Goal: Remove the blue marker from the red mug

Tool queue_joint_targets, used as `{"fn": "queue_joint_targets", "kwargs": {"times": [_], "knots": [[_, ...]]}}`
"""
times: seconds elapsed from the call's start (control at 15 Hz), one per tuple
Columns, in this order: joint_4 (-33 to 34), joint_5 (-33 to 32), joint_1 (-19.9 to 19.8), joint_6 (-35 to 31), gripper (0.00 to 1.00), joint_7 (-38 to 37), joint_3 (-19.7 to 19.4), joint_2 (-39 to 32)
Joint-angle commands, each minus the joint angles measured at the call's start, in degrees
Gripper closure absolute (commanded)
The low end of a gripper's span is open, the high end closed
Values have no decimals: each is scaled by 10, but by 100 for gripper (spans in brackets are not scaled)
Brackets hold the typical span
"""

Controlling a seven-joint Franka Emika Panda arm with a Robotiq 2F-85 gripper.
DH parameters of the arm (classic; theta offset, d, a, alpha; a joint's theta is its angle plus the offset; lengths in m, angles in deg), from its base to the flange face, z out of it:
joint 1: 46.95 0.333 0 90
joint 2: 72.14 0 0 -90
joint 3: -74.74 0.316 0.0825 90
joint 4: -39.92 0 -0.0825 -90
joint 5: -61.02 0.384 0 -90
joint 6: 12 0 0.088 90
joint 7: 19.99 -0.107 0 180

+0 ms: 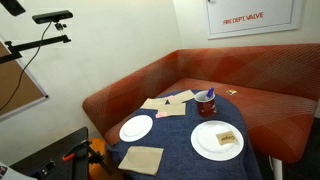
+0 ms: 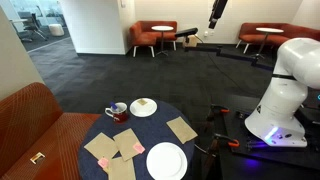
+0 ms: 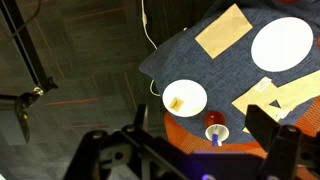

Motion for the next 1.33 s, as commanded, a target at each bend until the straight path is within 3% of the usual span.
{"fn": "queue_joint_targets", "kwargs": {"times": [0.0,0.47,0.87,1.27], "knots": [[2,-3,6,3,0,-3,-3,0],[3,0,9,-10,0,-12,1,-12],[4,38,35,-85,0,-45,18,-51],[-9,67,45,-169,0,-107,61,-99]]}}
